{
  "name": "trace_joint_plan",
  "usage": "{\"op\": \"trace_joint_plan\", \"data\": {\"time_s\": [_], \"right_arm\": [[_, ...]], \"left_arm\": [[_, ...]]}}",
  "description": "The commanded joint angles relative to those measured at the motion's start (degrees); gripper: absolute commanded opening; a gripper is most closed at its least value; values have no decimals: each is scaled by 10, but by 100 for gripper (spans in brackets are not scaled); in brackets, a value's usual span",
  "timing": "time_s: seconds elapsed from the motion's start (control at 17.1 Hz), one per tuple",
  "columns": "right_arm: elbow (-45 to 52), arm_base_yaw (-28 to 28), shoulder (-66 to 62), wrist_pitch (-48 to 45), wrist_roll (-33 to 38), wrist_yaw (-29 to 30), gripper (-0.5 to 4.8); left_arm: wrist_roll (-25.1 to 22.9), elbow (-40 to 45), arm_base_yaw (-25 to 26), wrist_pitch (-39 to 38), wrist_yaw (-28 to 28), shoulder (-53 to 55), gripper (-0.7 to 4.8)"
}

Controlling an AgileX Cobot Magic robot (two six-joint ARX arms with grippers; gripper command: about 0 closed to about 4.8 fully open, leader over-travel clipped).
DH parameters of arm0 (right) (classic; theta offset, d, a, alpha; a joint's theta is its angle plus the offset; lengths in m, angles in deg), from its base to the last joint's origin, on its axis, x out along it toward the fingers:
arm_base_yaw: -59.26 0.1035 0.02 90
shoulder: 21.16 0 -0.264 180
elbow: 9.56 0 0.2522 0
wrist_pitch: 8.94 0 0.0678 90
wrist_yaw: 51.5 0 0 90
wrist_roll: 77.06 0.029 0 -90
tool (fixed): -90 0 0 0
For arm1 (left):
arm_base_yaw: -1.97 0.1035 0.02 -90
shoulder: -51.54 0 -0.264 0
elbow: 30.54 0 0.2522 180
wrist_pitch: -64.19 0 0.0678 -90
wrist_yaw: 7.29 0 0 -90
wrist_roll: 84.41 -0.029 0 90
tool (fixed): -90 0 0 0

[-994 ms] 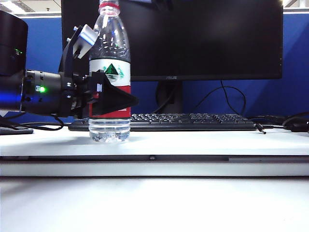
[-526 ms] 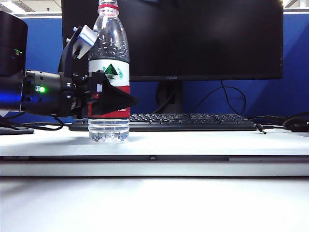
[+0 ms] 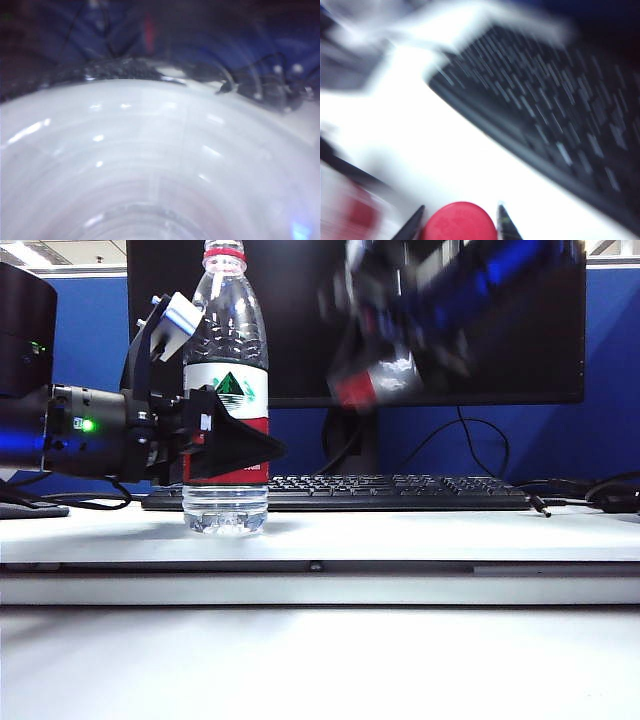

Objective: Unscrew the cap from the plastic bottle on the table.

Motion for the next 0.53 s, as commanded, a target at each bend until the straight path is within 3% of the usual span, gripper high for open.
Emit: {"op": "trace_joint_plan", "data": {"time_s": [0.06,0.18,0.53], "right_arm": [[18,-1,-21,-6,-3,-46,163],[19,-1,-25,-12,-3,-48,261],[19,-1,19,-8,3,-46,270]], "left_arm": [[-3,0,0,-9,4,2,326],[-14,0,0,-10,17,2,326],[-17,-1,1,-9,30,2,326]]}}
